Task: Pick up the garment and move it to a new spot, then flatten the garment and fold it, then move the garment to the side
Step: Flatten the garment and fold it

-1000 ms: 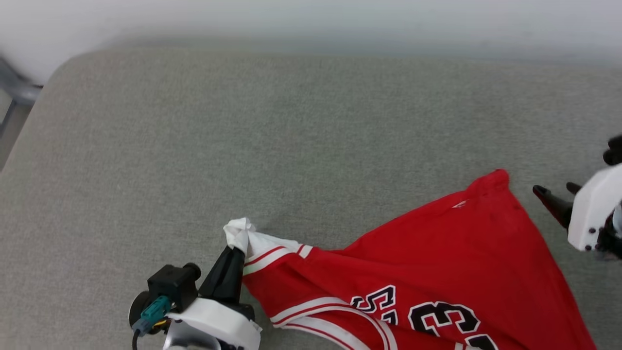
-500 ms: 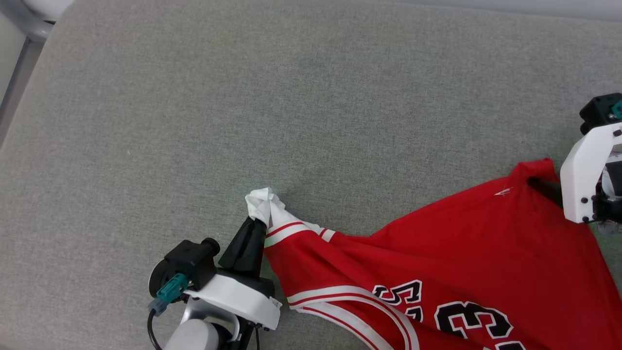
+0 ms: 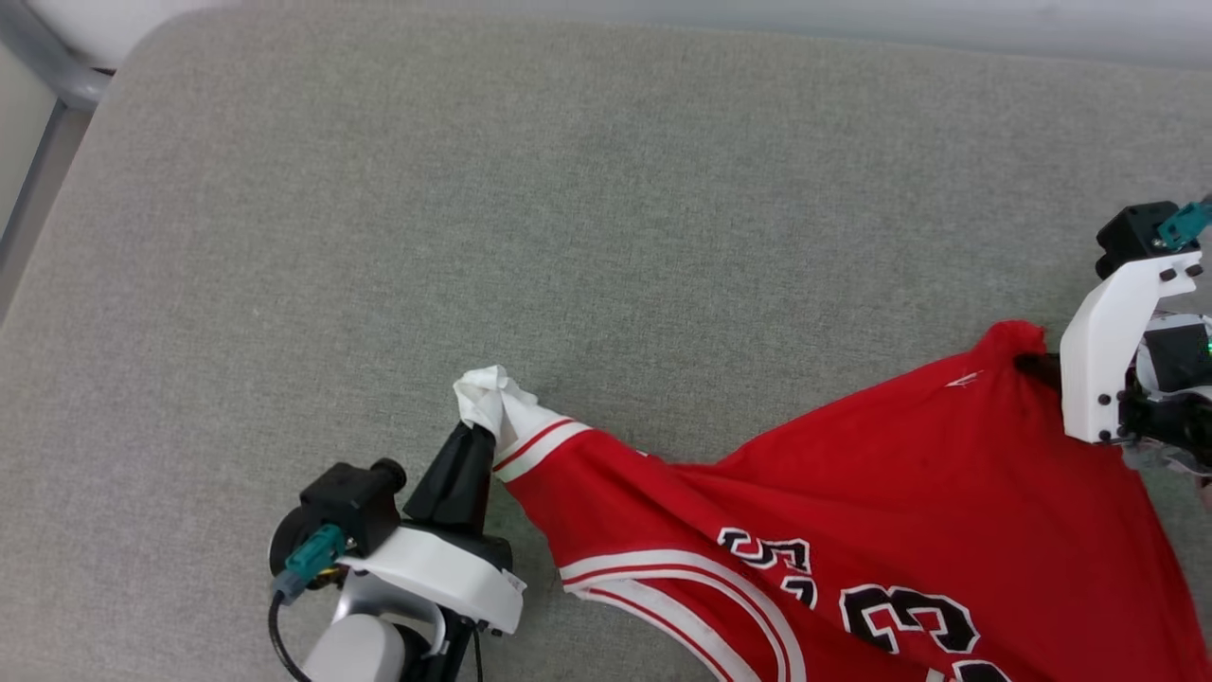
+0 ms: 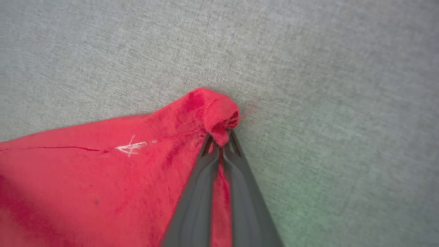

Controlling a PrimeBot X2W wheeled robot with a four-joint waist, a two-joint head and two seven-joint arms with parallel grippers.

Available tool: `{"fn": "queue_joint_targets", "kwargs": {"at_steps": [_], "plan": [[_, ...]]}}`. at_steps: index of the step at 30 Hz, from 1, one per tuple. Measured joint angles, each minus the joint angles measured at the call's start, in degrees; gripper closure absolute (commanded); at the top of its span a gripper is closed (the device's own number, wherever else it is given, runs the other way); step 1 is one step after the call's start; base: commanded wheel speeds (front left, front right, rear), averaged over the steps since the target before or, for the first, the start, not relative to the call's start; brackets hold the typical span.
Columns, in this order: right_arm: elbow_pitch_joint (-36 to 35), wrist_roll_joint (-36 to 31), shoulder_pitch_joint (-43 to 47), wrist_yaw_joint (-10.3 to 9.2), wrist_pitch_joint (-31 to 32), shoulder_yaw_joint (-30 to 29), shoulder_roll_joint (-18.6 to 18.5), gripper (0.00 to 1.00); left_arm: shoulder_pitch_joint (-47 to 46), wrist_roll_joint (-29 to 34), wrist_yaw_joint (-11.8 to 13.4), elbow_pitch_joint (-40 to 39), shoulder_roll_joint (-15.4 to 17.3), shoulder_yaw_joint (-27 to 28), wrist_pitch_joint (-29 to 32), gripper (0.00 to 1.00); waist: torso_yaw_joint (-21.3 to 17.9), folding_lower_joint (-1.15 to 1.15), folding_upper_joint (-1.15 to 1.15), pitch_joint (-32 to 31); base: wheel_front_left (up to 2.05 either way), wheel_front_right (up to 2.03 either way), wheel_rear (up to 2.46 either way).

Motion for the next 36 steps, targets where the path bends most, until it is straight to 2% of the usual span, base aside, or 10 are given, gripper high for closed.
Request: {"fn": "queue_joint_targets", "kwargs": {"at_steps": [4, 10, 15, 20, 28, 36], "plan": [[-0.2, 0.3, 0.0, 0.10, -5.8, -2.1, 0.8, 1.00, -2.2, -0.5, 0.1, 0.4, 1.0, 1.2, 0.5, 1.00, -0.8, 0.00, 0.00, -2.2, 0.00, 0.00, 0.00], [-0.2, -3.3, 0.0, 0.10, -13.6, -5.8, 1.9, 1.00, -9.5, -0.9, -0.1, 2.9, 3.0, 2.7, 2.1, 1.00, -3.1, 0.00, 0.00, -5.2, 0.00, 0.00, 0.00], [0.7, -7.2, -1.2, 0.10, -18.1, -8.4, 4.7, 1.00, -18.1, -1.6, -1.1, 7.9, 5.3, 3.7, 4.2, 1.00, -5.9, 0.00, 0.00, -6.7, 0.00, 0.00, 0.00], [2.5, -10.5, -5.0, 0.09, -21.5, -11.5, 7.0, 1.00, -28.3, -2.1, -1.9, 14.0, 6.1, 3.6, 6.2, 1.00, -8.2, 0.00, 0.00, -7.3, 0.00, 0.00, 0.00], [4.4, -15.5, -17.4, 0.11, -27.3, -13.7, 9.4, 1.00, -47.2, -1.8, -2.5, 24.5, 9.2, 4.0, 7.4, 1.00, -10.0, 0.00, 0.00, -3.6, 0.00, 0.00, 0.00], [7.4, -20.8, -33.4, 0.13, -31.8, -15.8, 9.7, 1.00, -64.3, 0.2, -2.4, 30.1, 11.6, 4.3, 7.1, 1.00, -10.6, 0.01, 0.00, 2.6, 0.00, 0.00, 0.00]]}}
